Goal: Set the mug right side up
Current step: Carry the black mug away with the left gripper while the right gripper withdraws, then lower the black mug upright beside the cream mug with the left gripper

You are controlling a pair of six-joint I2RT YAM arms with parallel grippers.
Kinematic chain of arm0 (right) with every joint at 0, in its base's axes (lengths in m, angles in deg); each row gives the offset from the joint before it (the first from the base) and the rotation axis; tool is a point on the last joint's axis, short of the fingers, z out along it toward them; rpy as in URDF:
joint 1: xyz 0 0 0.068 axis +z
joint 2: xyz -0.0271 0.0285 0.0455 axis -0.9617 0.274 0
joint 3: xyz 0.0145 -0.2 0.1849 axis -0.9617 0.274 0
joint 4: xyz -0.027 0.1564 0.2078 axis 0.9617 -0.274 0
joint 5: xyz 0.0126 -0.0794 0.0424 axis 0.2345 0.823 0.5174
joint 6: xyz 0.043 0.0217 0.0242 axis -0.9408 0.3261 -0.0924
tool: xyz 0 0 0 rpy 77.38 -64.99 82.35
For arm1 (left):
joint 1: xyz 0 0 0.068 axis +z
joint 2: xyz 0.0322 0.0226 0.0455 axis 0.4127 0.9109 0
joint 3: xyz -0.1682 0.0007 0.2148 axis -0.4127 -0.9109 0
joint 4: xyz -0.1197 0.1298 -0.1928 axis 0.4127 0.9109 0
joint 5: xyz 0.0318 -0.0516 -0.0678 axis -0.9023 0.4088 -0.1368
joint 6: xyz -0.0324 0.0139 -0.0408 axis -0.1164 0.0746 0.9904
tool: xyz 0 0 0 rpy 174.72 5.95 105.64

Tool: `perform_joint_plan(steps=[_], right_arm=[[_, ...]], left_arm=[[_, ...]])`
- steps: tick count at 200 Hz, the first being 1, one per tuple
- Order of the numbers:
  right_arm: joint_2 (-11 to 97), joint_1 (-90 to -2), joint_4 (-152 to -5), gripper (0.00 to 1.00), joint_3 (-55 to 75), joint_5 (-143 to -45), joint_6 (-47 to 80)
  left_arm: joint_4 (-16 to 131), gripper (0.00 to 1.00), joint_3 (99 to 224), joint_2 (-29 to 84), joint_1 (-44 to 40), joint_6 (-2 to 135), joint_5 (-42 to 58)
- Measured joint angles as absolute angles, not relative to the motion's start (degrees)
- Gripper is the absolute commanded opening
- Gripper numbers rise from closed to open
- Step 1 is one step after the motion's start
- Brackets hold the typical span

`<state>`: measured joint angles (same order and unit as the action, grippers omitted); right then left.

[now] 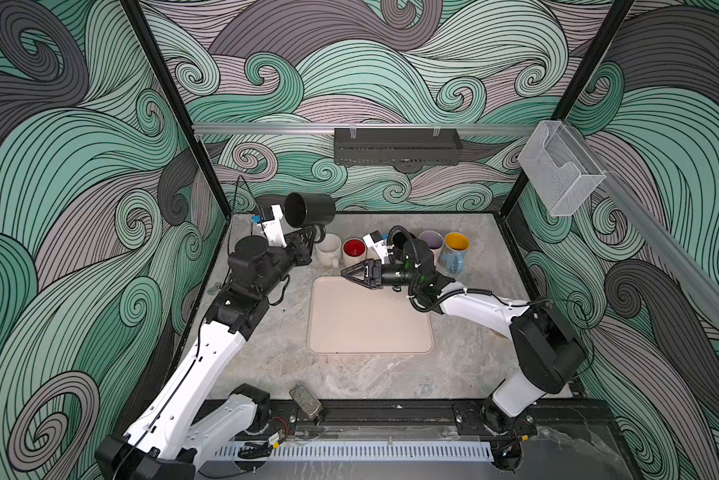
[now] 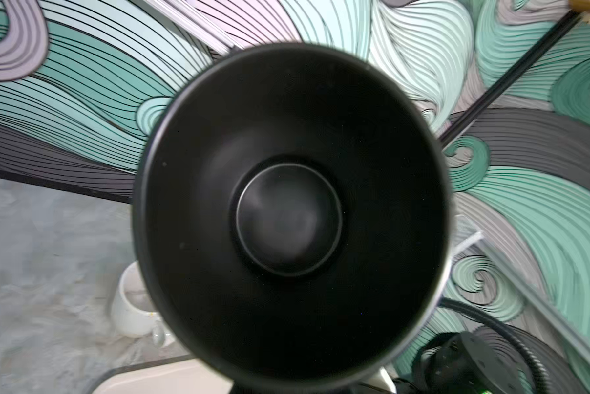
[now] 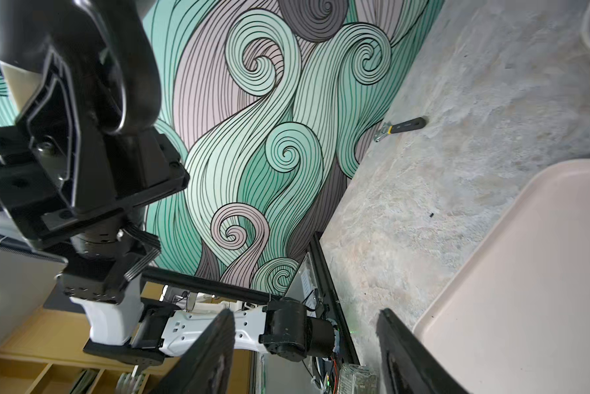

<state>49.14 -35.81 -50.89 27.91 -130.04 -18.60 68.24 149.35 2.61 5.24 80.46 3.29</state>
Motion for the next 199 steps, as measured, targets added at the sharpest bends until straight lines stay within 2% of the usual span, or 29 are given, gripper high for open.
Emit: perform_joint_plan(steps=[33,73,134,199], right_arm=[[46.80,-35.81,-64.66,0.66,25.66,-123.92,-11.17],[46.34,-36.62,-72.95,0.66,25.27,-119.51,-7.50],[46.34,-38.61,-75.35,0.66,25.27,-118.68,-6.54],[46.34,-39.46,-75.96,0.66,25.36,-118.70,-6.47]], left_arm=[[78.21,0.00,155.69,8.93,5.24,73.02,-4.54],[88.02,0.00,162.64,17.76,5.26,68.06,-11.38],[94.51,0.00,166.31,28.01,7.86,66.99,-15.95],[93.64,0.00,165.55,34.48,10.42,67.67,-15.92]])
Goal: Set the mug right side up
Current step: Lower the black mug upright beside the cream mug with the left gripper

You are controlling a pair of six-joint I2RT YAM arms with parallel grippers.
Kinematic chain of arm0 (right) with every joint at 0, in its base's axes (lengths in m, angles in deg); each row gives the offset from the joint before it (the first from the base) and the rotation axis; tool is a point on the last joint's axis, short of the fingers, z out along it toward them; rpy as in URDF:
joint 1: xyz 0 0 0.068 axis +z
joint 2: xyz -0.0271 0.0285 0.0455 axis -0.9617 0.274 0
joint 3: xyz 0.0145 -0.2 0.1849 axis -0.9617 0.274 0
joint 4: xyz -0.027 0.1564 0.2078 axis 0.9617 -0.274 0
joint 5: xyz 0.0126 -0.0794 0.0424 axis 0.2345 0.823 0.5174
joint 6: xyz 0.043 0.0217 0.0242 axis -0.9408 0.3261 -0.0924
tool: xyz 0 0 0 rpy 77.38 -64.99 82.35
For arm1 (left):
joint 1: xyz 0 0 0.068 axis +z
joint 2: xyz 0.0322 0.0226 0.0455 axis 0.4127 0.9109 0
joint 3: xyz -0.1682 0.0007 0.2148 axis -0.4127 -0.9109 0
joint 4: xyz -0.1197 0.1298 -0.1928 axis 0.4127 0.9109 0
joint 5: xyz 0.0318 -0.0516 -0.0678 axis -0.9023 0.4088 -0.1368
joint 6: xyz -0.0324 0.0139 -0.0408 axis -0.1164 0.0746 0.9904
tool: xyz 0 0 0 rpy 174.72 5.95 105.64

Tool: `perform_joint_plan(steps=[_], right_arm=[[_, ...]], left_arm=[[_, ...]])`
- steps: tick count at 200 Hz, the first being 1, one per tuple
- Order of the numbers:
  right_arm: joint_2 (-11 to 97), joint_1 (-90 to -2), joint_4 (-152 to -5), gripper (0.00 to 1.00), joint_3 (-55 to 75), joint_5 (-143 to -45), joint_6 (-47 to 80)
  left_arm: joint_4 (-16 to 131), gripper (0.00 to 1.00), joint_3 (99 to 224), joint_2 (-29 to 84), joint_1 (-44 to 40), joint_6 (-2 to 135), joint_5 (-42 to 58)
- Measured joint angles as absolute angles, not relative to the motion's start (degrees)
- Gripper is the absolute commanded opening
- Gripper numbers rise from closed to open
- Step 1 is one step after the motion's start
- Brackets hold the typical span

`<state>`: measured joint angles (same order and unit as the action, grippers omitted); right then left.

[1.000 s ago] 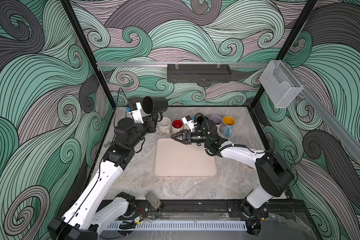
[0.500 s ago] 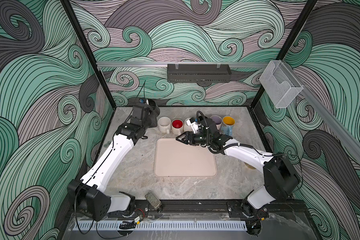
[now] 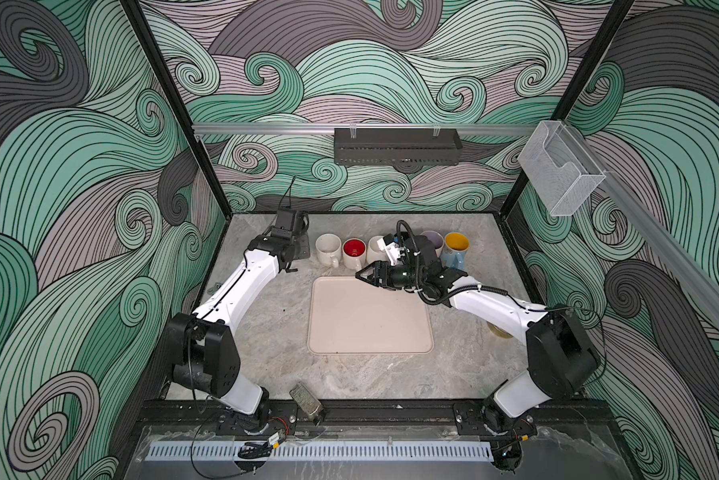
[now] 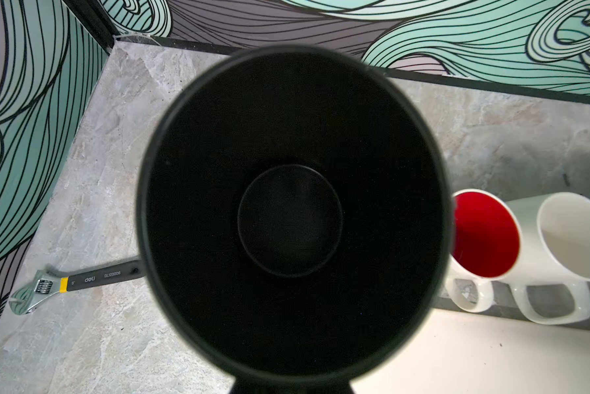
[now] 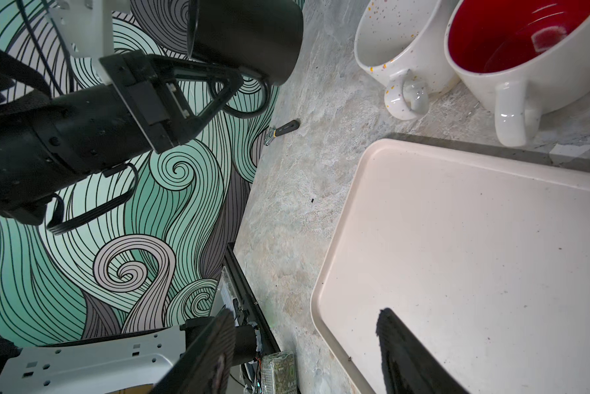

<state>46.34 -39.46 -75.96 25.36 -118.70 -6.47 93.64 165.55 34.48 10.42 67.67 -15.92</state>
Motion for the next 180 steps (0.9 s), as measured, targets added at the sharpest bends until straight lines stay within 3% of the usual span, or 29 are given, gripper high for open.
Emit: perform_joint_plan(steps=[180], right_arm=[[46.34,-41.39,-73.10,0.67,28.26,-121.19,-6.80]], left_arm=[[90.16,0.00,164.37,47.51,11.19,74.05,-10.46]])
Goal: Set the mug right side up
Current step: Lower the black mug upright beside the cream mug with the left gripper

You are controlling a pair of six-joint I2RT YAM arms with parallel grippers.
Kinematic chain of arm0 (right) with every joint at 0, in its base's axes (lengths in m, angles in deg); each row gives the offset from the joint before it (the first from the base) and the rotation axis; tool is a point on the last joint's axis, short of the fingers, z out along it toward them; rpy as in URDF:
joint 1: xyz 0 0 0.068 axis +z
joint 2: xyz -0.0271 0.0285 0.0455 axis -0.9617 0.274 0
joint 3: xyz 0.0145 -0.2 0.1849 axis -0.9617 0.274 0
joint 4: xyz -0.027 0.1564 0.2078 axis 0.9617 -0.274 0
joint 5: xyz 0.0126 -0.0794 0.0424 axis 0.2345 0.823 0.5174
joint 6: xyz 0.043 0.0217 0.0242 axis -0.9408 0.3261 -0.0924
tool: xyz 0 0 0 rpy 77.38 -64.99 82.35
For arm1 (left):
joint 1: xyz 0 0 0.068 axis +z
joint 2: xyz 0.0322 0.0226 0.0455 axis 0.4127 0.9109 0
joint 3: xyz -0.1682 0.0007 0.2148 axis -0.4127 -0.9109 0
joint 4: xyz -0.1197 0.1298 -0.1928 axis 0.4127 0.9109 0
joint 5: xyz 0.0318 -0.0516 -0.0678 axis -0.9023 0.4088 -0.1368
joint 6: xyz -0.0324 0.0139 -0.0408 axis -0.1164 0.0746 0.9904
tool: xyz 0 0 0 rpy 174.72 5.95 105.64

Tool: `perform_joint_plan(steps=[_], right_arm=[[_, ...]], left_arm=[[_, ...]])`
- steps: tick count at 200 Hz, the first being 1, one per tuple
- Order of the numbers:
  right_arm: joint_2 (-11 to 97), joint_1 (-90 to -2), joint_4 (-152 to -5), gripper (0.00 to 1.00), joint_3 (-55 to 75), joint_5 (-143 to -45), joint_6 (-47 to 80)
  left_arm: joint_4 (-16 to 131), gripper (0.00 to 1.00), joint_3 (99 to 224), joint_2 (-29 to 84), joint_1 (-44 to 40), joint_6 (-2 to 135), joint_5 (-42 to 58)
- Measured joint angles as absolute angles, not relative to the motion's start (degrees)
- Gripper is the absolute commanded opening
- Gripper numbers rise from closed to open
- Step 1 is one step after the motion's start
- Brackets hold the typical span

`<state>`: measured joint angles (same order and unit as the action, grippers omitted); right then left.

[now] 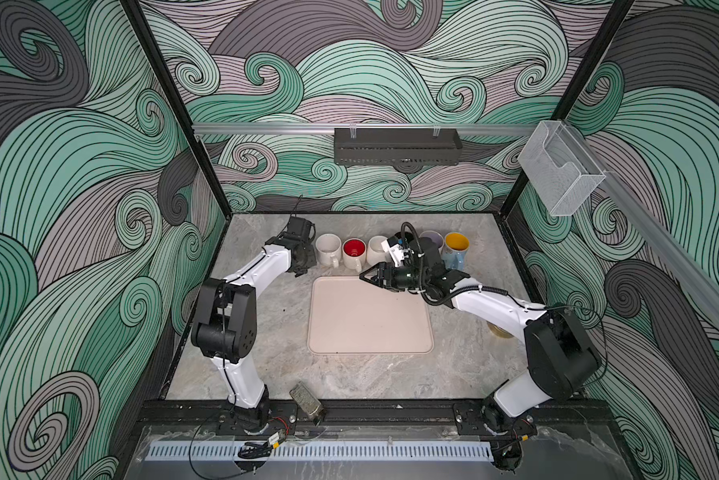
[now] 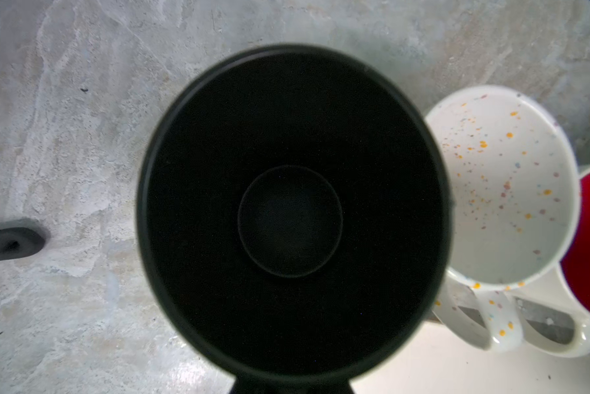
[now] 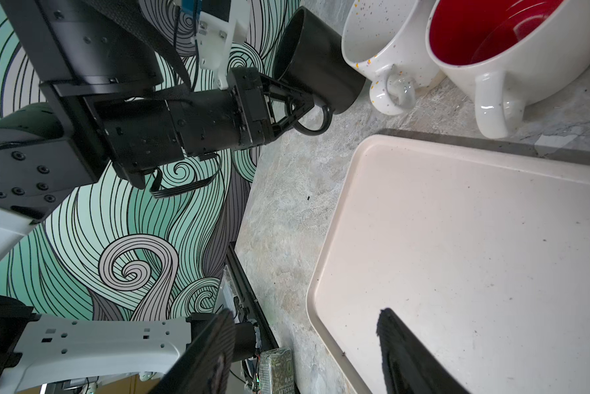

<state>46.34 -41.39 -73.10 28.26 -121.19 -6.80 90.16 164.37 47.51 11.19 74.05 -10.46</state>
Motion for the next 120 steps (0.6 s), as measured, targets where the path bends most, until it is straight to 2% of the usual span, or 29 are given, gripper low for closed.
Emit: perform_joint_plan(steps=[104,120], right_arm=[[46.34,-41.93,-72.99,0.66,28.90,-121.34,-6.78],[46.34,-41.93,-72.95,0.66,28.90,-121.37,-6.80]], left_arm=[[84.28,0.00,161.00,49.74,11.08,74.10,-10.07],[83.98,0.05,161.00,50.15,11.01,73.48,-10.13]])
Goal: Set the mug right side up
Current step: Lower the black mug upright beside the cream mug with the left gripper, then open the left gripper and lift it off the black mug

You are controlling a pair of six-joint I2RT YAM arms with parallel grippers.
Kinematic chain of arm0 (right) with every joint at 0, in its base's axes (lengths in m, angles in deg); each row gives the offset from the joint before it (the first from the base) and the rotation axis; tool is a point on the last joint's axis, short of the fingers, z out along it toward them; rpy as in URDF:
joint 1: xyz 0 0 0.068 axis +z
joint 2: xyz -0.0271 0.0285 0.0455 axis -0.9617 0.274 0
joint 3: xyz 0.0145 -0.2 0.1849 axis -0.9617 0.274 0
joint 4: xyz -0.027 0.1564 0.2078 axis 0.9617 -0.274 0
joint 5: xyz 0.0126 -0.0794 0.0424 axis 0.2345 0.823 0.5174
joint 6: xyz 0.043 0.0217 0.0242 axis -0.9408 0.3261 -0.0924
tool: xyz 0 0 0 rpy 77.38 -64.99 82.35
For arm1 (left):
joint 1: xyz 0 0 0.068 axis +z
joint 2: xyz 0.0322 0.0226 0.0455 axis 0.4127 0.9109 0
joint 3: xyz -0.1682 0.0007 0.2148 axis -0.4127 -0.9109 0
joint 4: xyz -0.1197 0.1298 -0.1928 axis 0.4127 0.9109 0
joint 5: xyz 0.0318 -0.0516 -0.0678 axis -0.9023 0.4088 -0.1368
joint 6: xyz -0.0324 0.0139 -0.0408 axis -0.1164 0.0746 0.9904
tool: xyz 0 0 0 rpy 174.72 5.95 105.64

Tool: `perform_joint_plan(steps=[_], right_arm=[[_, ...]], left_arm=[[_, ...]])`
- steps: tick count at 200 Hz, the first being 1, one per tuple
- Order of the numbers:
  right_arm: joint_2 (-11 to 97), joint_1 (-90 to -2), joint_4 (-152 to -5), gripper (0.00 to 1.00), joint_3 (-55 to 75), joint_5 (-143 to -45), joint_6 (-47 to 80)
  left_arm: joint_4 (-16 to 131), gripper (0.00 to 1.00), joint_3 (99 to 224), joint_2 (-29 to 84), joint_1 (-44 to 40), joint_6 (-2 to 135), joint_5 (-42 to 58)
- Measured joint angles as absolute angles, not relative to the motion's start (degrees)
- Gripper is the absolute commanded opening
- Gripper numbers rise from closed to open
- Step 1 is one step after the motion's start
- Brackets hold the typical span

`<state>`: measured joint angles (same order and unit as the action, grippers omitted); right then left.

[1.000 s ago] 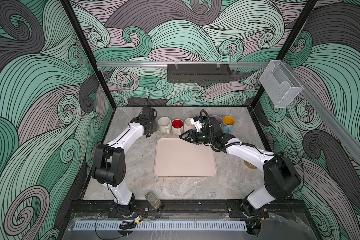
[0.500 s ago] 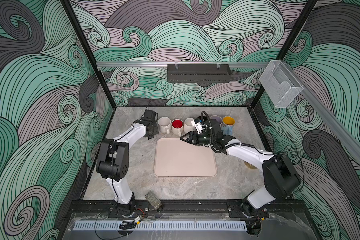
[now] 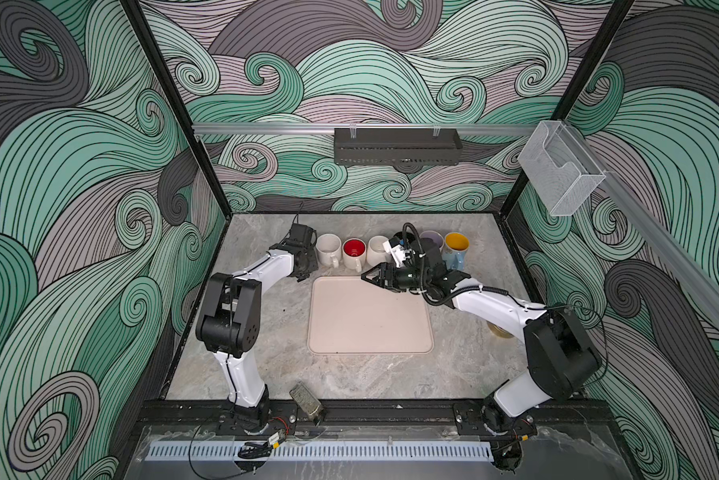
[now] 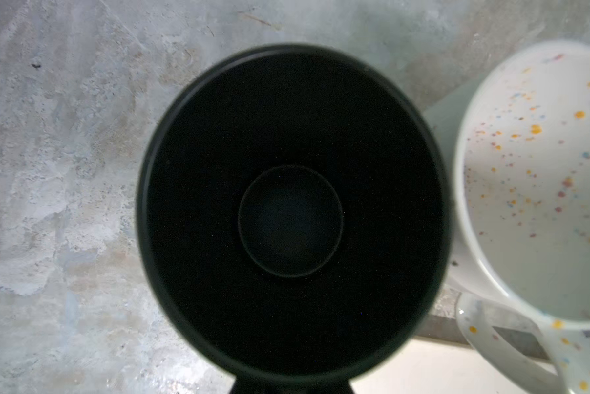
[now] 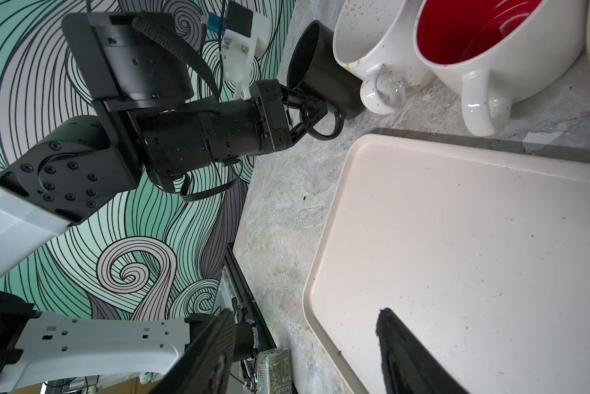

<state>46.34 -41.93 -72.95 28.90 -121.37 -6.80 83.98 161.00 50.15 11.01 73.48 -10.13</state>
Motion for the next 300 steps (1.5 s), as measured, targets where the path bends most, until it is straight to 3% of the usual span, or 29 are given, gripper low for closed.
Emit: perform_joint_plan(steps=[70,106,134,166,182,195,209,229,246,300], right_arm=[[46.47,-41.98,-72.95,0.66,28.90,-121.78,-6.78],[46.47,-41.98,-72.84,0.66,29.40,-121.78,-6.76],[46.23,-41.98,-73.03,0.67,30.08,-121.74,-6.52],[43.39,-42.41,-75.68,0.67,30.41,-120.93,-4.59],[40.98,-42.89,-78.26,0.72,30.36,-119.22,-2.58],[38.71,-43.22,-81.73,0.79,29.97,-116.58,-0.09],[36.35,-43.48,-85.71,0.99,29.16,-112.88,2.56],[31.91,-43.57,-91.24,0.99,28.48,-104.82,5.88],[28.11,-43.94,-94.56,0.99,28.50,-98.46,7.56],[19.37,-44.86,-95.85,0.99,33.42,-74.44,10.77]], left_arm=[[83.17,0.32,161.00,51.07,8.85,70.99,-13.65],[82.05,0.57,161.00,51.07,8.48,70.77,-15.64],[82.29,0.68,161.00,50.63,8.32,70.82,-17.48],[83.61,0.82,160.08,45.26,7.45,70.82,-20.21],[84.55,0.86,159.78,40.78,6.86,70.77,-21.37],[85.22,0.87,159.78,37.34,6.49,70.77,-22.39],[85.73,0.88,159.73,33.61,6.01,70.80,-23.62],[84.79,0.90,156.80,27.62,4.41,70.80,-27.33],[82.86,0.98,151.03,21.65,1.28,70.51,-31.81],[71.34,0.99,129.46,5.87,-4.05,69.00,-38.39]])
